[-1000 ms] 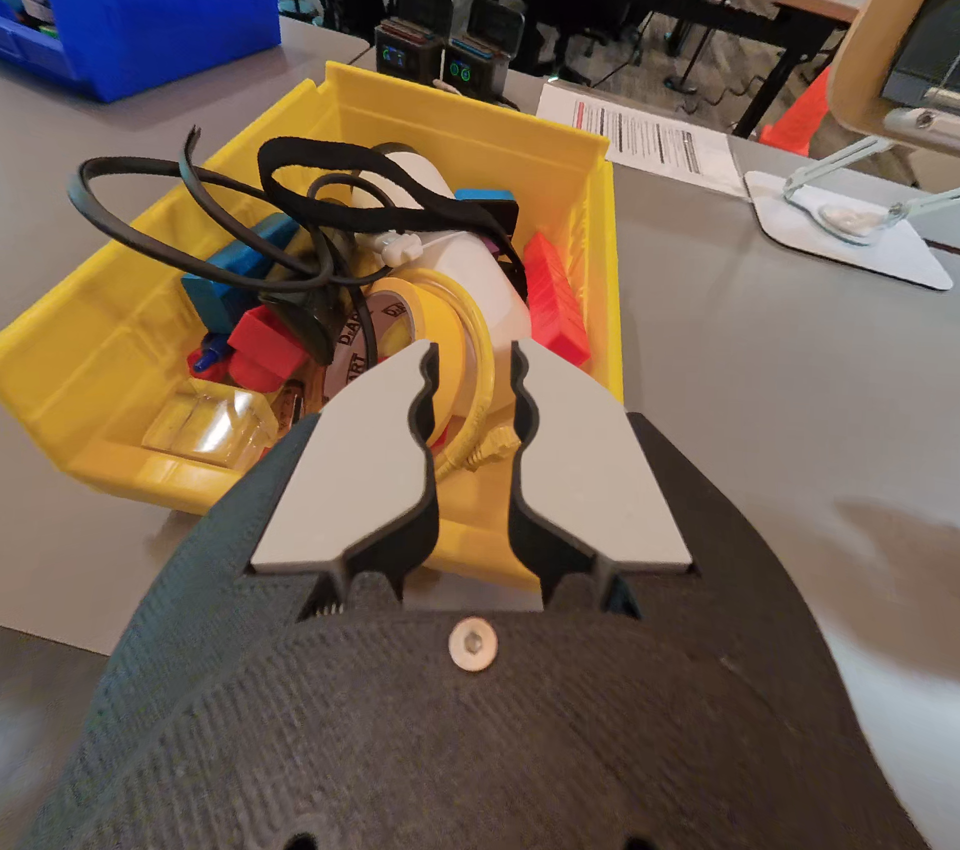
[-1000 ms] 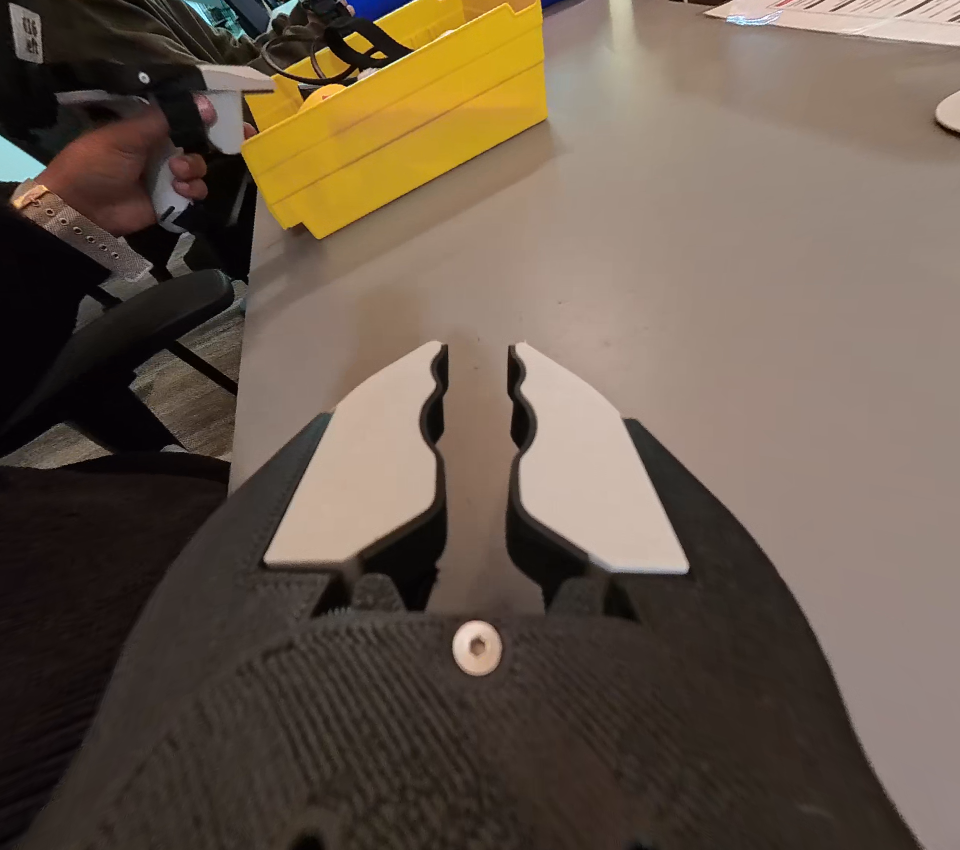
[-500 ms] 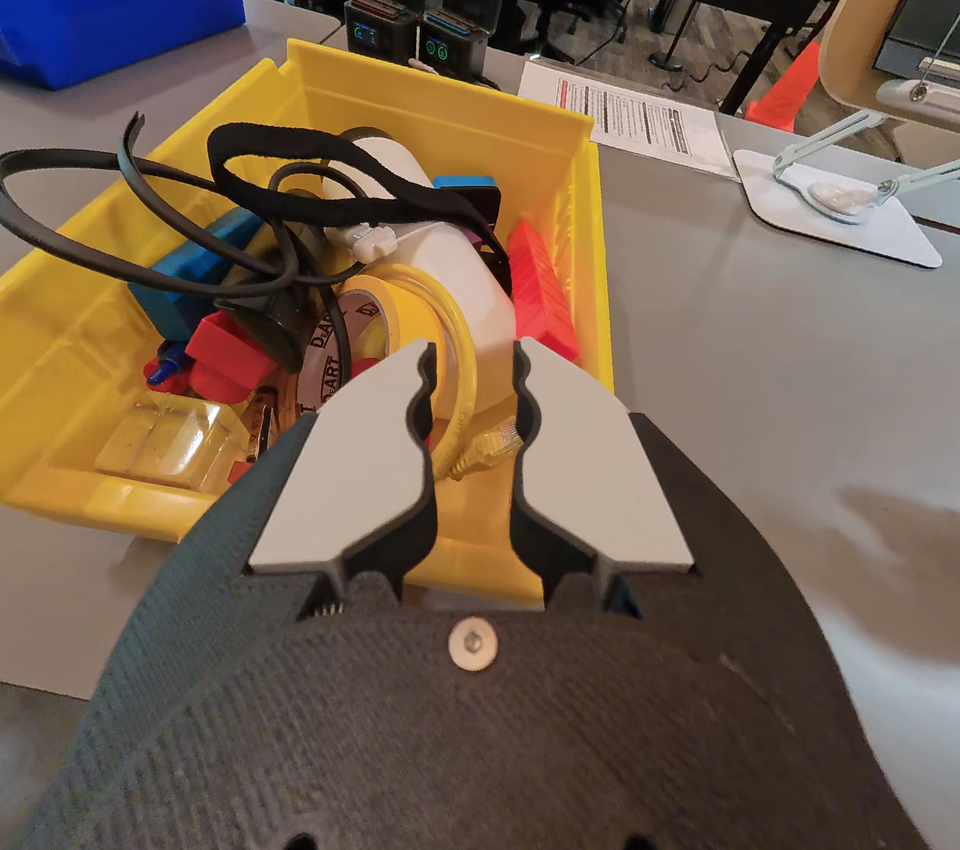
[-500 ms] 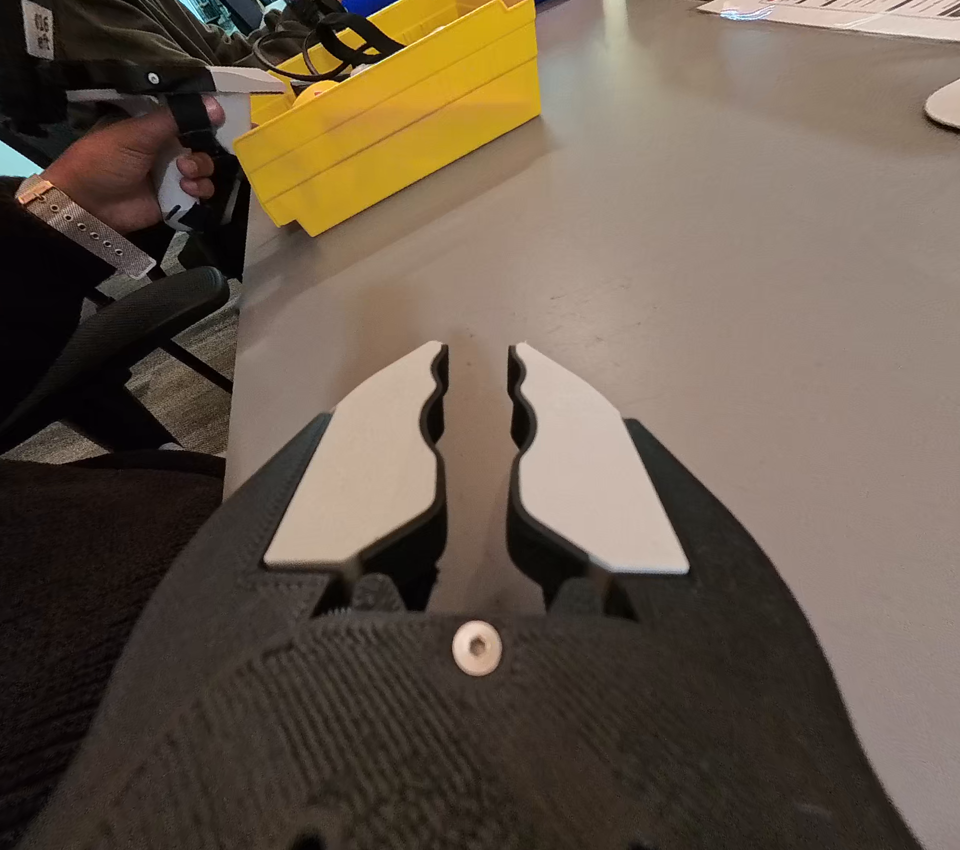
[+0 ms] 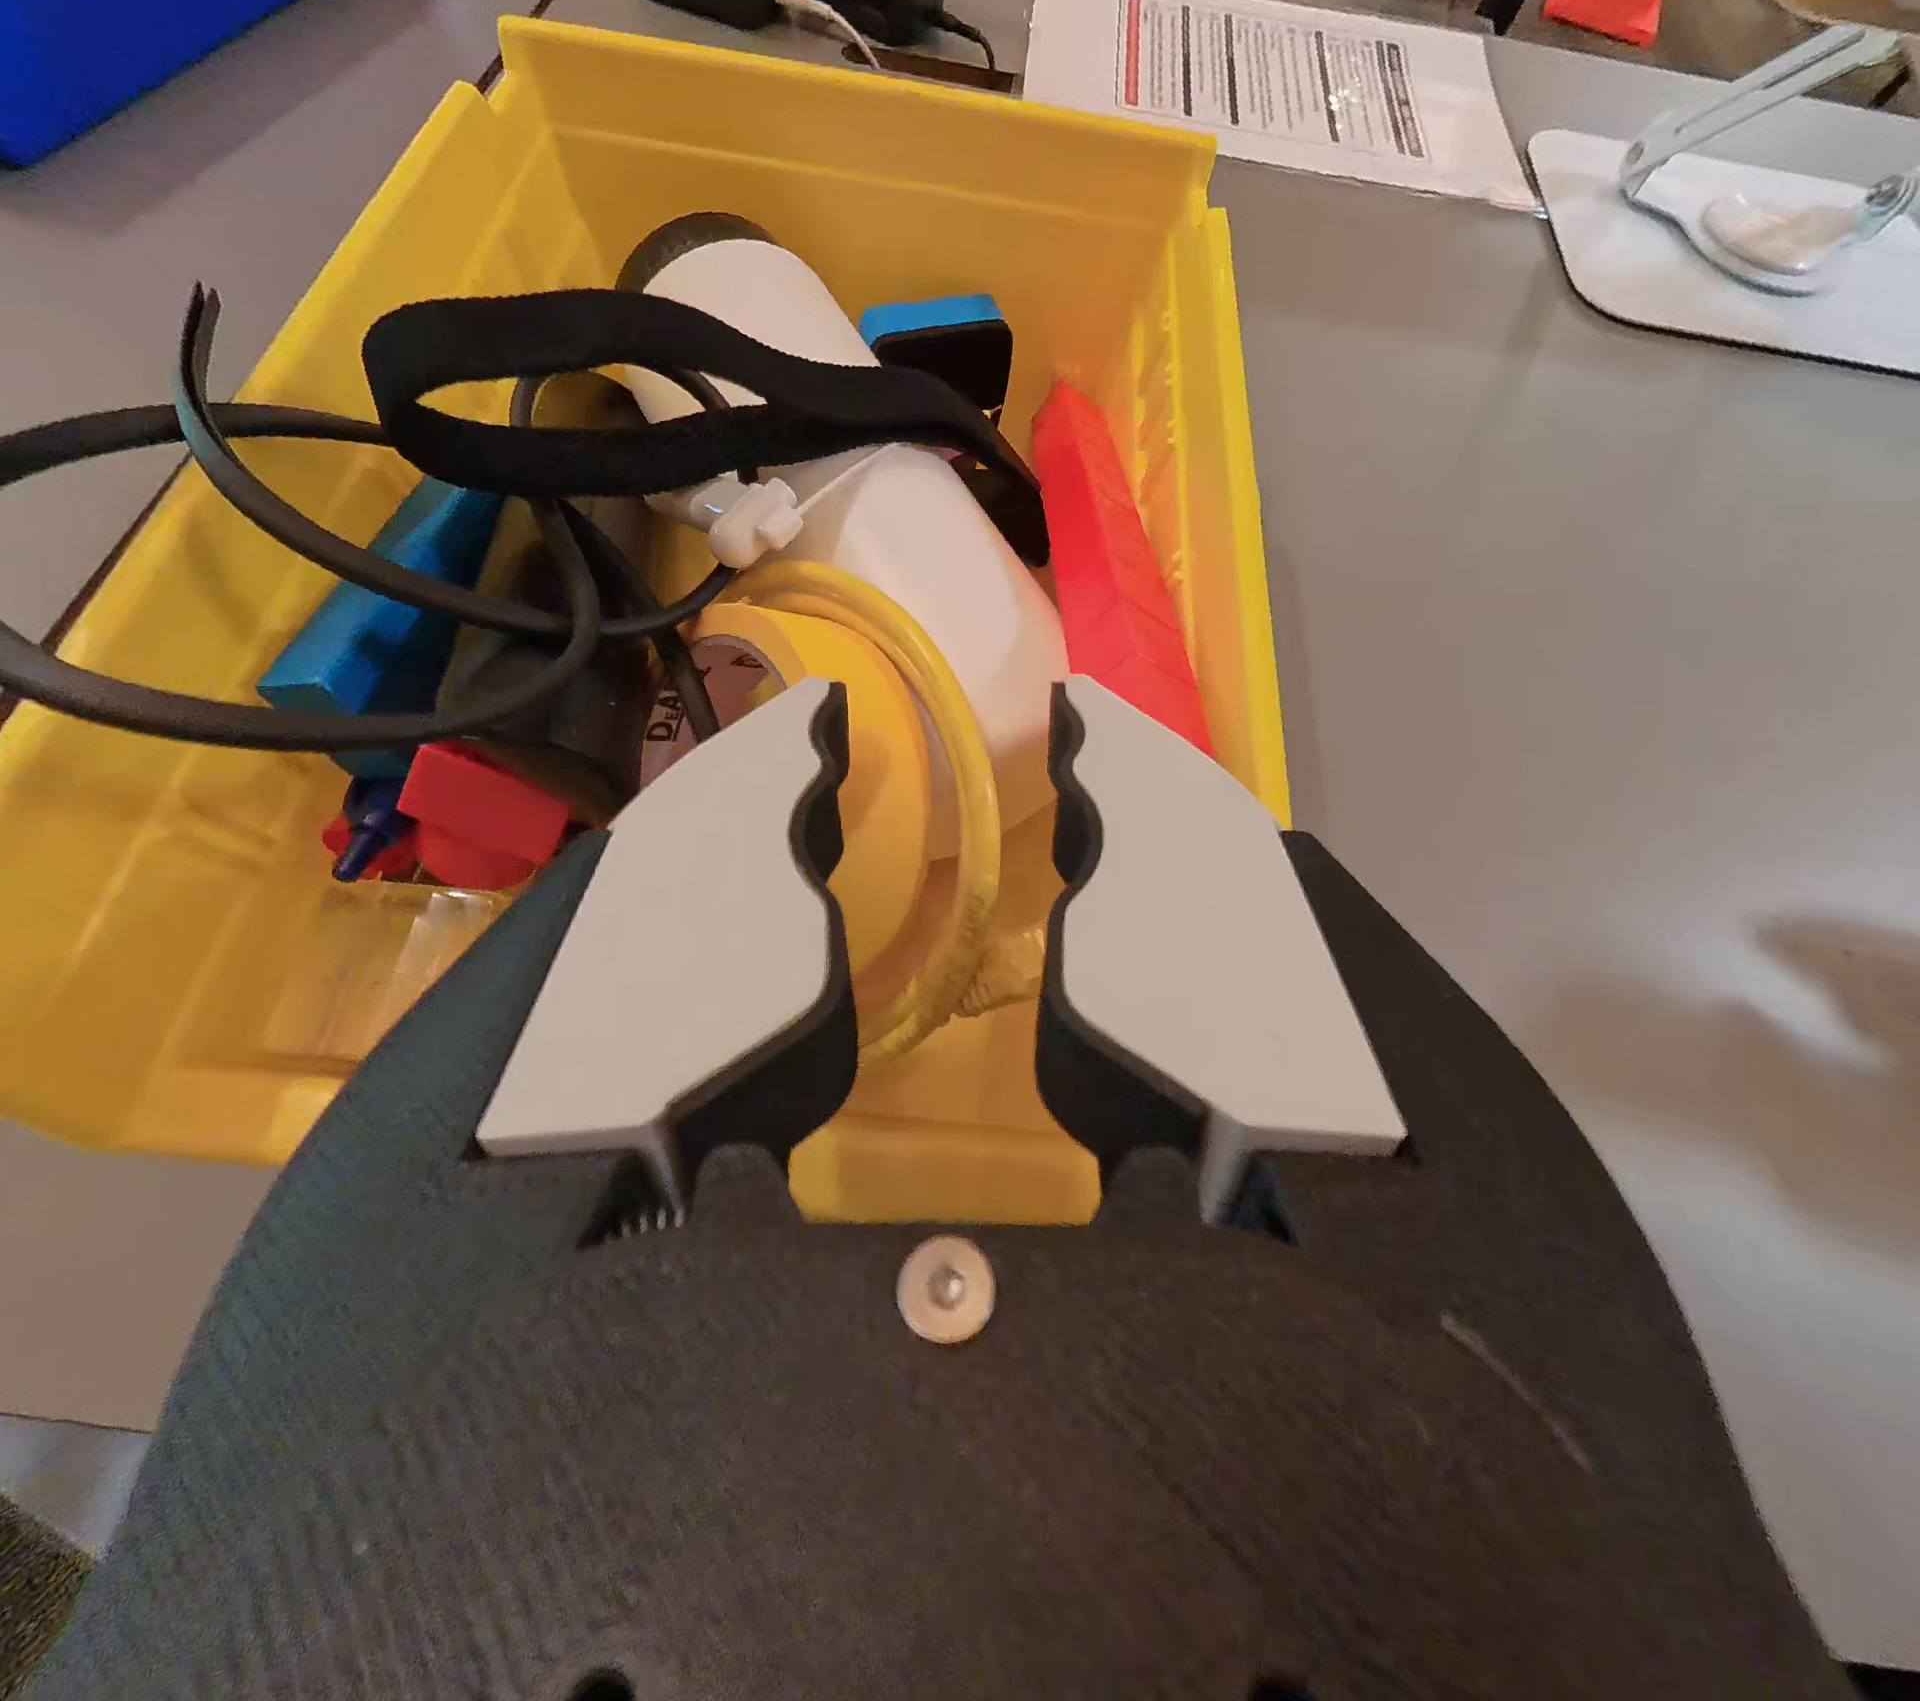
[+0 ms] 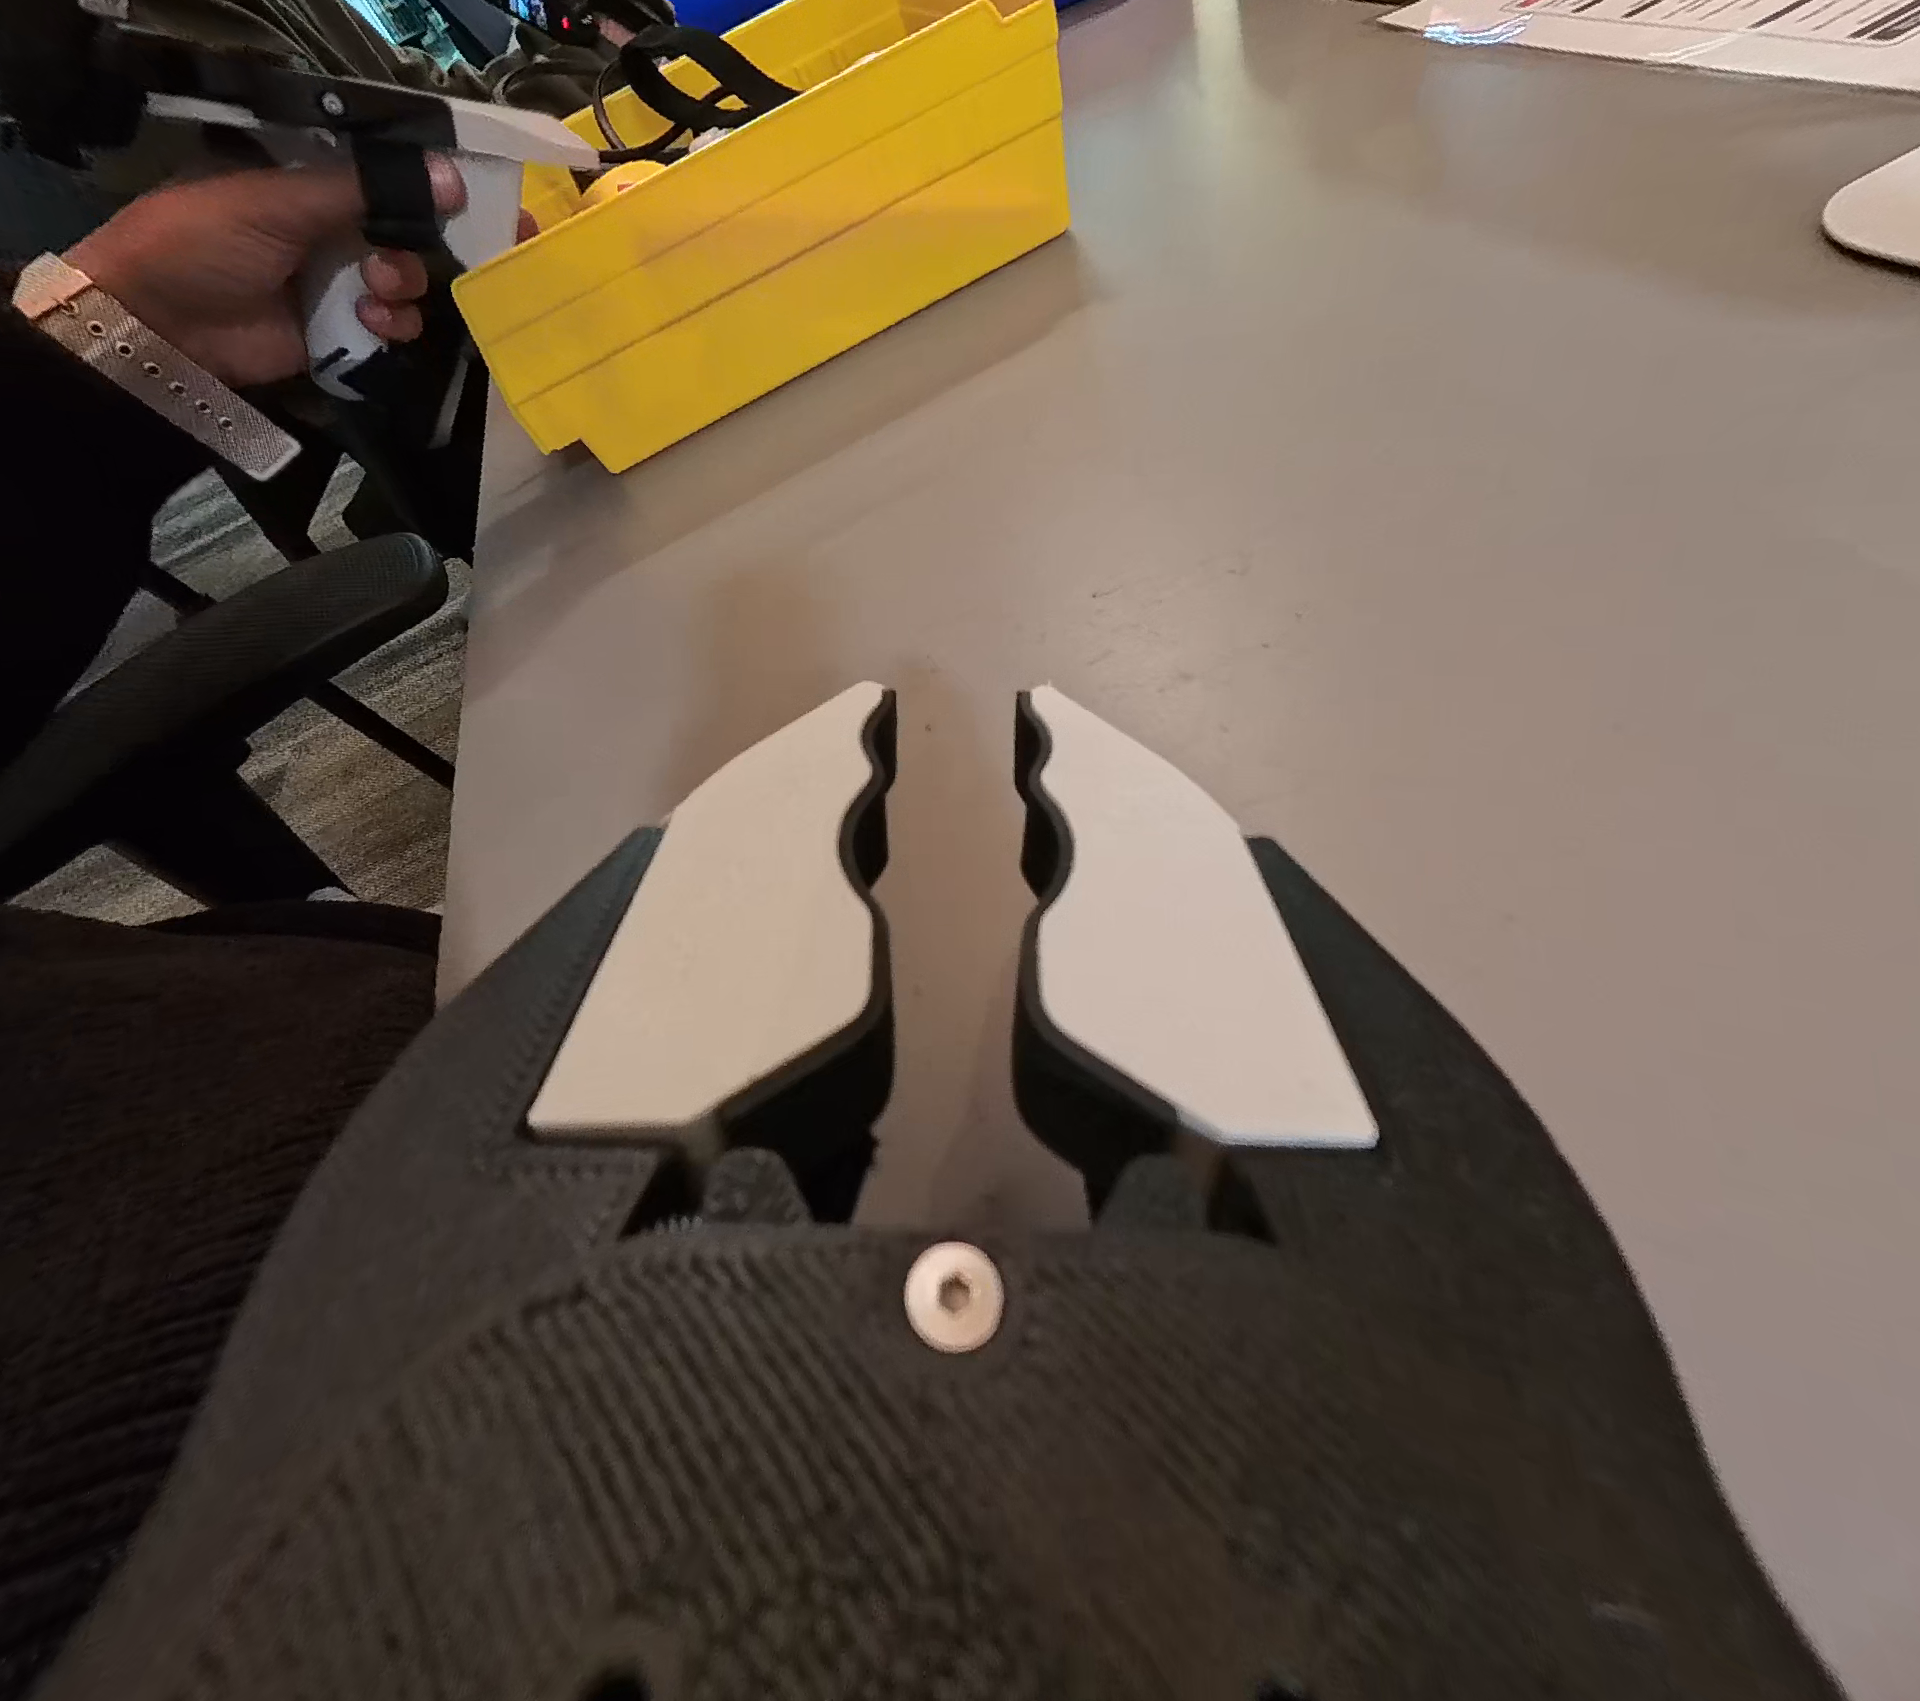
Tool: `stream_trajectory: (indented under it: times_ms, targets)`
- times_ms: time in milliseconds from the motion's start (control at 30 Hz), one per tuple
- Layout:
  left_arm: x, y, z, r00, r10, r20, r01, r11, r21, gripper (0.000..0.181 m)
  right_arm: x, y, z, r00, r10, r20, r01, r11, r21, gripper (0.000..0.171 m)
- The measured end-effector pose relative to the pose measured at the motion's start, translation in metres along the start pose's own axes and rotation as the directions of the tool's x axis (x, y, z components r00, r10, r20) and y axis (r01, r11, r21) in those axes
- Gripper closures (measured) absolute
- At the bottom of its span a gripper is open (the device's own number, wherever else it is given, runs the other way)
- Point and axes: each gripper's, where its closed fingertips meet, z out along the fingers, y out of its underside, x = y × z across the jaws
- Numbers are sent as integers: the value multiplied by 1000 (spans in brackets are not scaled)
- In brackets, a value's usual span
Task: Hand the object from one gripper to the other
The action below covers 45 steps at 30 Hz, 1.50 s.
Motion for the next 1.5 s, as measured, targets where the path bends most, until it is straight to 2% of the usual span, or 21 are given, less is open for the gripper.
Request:
stream_trajectory:
  times_ms: [467, 567, 700, 800, 967, 1067, 1267, 1500]
  targets:
    - [-12, 14, 6, 999, -17, 30, 21, 992, -124, 151, 4, -1, -2, 1000, 29, 0, -29, 1000, 11, 149]
    - [-20, 20, 8, 997, -18, 69, 29, 986, -162, 139, 5, -1, -2, 999, 35, 1, -35, 999, 13, 149]
    - [-14, 30, 12, 999, 1, 35, 6, 980, -201, 155, 6, -1, -3, 999, 37, -2, -37, 999, 14, 149]
    - [-15, 29, 11, 1000, 4, 26, 1, 981, -192, 157, 5, 0, -2, 999, 38, -1, -38, 999, 9, 149]
    - [-3, -3, -4, 1000, -22, -6, 22, 998, -63, 158, 6, -1, -7, 999, 29, -22, -28, 999, 19, 150]
    - [9, -26, -20, 999, 38, -15, -38, 999, 1, 158, 3, -1, -8, 999, 33, -14, -33, 999, 26, 150]
    - [32, -48, -37, 973, 230, -6, -230, 973, -6, 158, -7, -3, -9, 1000, 15, 10, -15, 999, 29, 150]
    - [64, -67, -35, 918, 395, -23, -396, 918, -11, 158, -14, -5, -11, 1000, -4, 18, 3, 999, 38, 150]
